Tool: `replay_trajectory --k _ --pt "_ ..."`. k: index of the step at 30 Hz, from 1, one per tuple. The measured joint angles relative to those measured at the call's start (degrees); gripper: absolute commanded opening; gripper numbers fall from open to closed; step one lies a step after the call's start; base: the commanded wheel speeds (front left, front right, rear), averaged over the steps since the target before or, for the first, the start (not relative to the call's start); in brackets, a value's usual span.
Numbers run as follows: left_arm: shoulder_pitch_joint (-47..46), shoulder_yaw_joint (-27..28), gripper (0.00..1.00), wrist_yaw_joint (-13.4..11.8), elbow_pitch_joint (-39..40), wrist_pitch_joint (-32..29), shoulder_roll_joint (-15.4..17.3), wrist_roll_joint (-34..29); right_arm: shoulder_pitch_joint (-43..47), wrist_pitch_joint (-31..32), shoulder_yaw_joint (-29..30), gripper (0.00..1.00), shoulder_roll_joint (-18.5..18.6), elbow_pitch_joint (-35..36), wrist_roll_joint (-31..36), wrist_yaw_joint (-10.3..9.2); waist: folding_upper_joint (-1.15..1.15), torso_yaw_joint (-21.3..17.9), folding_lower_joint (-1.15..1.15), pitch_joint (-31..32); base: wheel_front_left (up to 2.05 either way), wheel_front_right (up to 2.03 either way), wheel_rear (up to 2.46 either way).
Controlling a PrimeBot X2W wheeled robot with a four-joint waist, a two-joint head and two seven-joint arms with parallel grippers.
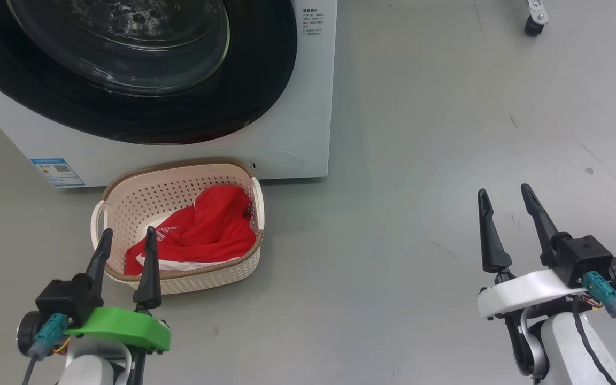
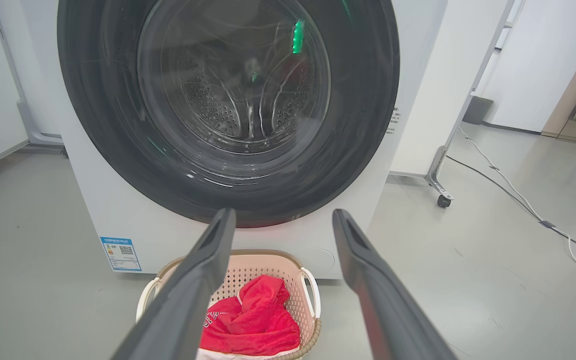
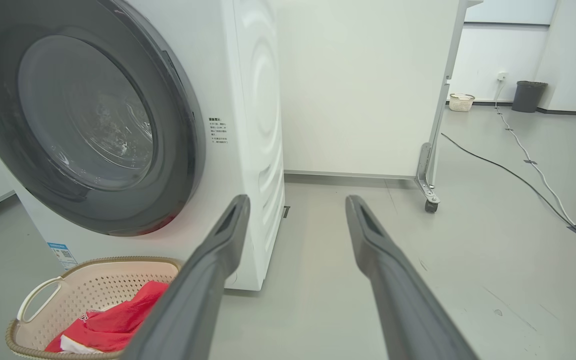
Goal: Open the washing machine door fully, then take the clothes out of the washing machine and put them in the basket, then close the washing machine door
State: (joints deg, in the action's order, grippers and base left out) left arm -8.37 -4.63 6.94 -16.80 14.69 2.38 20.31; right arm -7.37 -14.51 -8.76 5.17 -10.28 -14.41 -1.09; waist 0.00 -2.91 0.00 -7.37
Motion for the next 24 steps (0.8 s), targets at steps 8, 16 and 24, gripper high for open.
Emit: replay_trajectory --k 8,16,24 --pt "0.20 -0.47 1.00 0.00 -0.13 0.00 -0.01 -0.33 0.92 0.00 0.46 1.00 -0.21 0.74 0.37 0.01 0.00 0.09 0.00 -0.02 0.00 0.00 0.00" --pt "0.32 -0.51 1.00 0.00 -0.93 0.00 -0.02 -0.32 1.21 0.00 0.71 1.00 -0.53 1.41 0.53 0.44 0.00 0.23 0.00 -0.07 0.00 0.00 0.00" --pt "0.32 -0.54 1.00 0.00 -0.91 0.00 -0.04 0.22 1.96 0.00 0.82 1.00 -0.67 1.89 0.87 0.51 0.00 0.35 0.00 -0.38 0.00 0.00 0.00"
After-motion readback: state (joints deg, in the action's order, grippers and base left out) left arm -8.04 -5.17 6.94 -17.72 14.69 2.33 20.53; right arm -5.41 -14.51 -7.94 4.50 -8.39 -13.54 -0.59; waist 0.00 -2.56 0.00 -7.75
